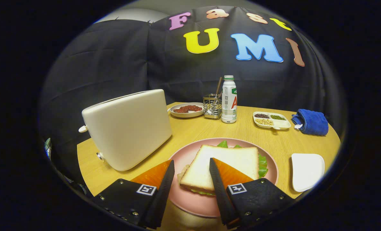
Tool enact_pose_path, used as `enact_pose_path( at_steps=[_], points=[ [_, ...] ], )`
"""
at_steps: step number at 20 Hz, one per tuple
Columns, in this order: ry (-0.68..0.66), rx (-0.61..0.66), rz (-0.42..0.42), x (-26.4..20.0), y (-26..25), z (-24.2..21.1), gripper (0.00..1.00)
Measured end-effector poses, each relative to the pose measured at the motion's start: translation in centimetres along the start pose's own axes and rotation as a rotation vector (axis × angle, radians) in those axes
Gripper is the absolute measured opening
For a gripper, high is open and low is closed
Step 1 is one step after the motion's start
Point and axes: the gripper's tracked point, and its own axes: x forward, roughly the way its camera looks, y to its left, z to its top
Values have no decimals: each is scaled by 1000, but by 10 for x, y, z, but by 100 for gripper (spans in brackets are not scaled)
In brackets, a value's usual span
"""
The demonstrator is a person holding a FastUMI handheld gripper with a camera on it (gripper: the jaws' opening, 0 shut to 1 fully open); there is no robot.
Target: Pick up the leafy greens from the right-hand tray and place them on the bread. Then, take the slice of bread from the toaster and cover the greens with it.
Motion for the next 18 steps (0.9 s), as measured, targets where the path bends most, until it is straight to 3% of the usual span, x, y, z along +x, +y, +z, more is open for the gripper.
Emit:
enact_pose_path(
  at_steps=[3,6,14,18],
  points=[
    [-41,-20,-31,-5,-3,5,72],
    [-72,-20,-41,-8,-4,8,97],
    [-54,-5,-60,-7,-9,9,98],
    [-61,-20,-76,-13,-21,40,98]
  ],
)
